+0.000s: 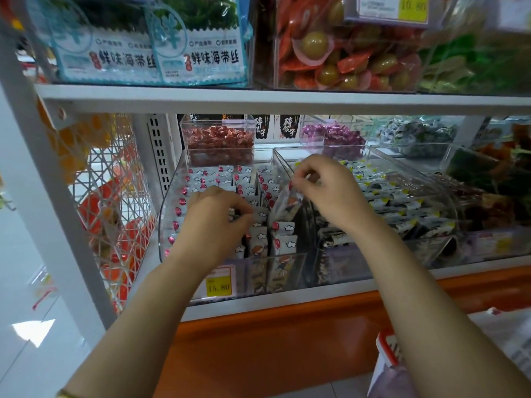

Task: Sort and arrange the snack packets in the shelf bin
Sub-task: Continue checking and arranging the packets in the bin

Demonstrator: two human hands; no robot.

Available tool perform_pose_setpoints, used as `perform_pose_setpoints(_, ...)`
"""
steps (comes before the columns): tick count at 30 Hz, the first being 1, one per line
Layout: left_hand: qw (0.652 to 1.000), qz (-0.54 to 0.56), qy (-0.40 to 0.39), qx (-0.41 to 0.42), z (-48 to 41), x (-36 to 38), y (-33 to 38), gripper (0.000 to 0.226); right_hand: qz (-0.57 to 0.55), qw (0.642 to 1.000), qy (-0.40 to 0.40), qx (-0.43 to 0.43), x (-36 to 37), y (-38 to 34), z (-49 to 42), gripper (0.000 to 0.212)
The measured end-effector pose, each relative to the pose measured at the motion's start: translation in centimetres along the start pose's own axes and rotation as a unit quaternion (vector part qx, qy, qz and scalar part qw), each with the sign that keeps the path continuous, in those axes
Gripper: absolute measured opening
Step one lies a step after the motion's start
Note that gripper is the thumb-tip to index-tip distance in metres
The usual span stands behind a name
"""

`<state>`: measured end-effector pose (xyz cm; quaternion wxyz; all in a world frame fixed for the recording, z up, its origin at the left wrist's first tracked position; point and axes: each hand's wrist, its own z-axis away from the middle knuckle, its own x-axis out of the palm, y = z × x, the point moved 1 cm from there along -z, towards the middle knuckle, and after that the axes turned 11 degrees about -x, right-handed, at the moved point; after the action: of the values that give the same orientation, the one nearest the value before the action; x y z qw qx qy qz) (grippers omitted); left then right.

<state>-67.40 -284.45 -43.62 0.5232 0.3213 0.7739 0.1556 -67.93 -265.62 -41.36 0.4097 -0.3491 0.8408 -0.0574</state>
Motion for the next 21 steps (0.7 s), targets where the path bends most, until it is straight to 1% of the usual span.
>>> perform_pose_setpoints(1, 1.000, 0.014, 0.006, 0.000, 0.0, -0.1, 0.0, 0.012, -0.020, 0.999, 0.041, 0.004, -0.4, -0.2, 0.3, 0.007)
perform_pose_setpoints(4, 0.996, 0.082, 0.009, -0.019, 0.0, -0.3, 0.3, 0.016, -0.031, 0.986, 0.165, -0.011, -1.1, -0.9, 1.1, 0.005)
perform_pose_setpoints(6, 0.992, 0.123, -0.001, -0.036, 0.1, -0.4, 0.5, 0.020, -0.053, 0.974, 0.221, 0.000, -1.4, -1.3, 1.4, 0.007)
perform_pose_setpoints(7, 0.988, 0.148, -0.015, -0.051, 0.2, -0.4, 0.5, 0.024, -0.073, 0.969, 0.234, 0.016, -1.4, -1.4, 1.6, 0.008)
perform_pose_setpoints(10, 0.959, 0.248, -0.074, -0.114, 0.5, -0.4, 0.4, 0.031, -0.179, 0.951, 0.237, 0.087, -1.0, -1.8, 2.4, 0.010)
perform_pose_setpoints(12, 0.938, 0.297, -0.103, -0.147, 0.5, -0.5, 0.3, 0.027, -0.271, 0.923, 0.234, 0.143, -0.4, -2.1, 2.8, 0.012)
perform_pose_setpoints(14, 0.920, 0.336, -0.107, -0.170, 0.5, -0.6, 0.1, 0.022, -0.368, 0.880, 0.235, 0.185, 0.1, -2.4, 3.0, 0.012)
perform_pose_setpoints(16, 0.897, 0.387, -0.092, -0.192, 0.4, -0.7, 0.0, 0.019, -0.470, 0.825, 0.232, 0.212, 0.2, -2.4, 3.2, 0.008)
perform_pose_setpoints(18, 0.870, 0.434, -0.087, -0.219, 0.3, -0.8, -0.1, 0.017, -0.554, 0.771, 0.207, 0.235, 0.2, -2.4, 3.4, 0.007)
perform_pose_setpoints(19, 0.860, 0.447, -0.087, -0.232, 0.2, -0.8, -0.2, 0.017, -0.582, 0.752, 0.188, 0.246, 0.1, -2.4, 3.5, 0.008)
perform_pose_setpoints(21, 0.848, 0.459, -0.088, -0.251, 0.2, -0.9, -0.4, 0.020, -0.615, 0.728, 0.155, 0.260, 0.1, -2.4, 3.7, 0.011)
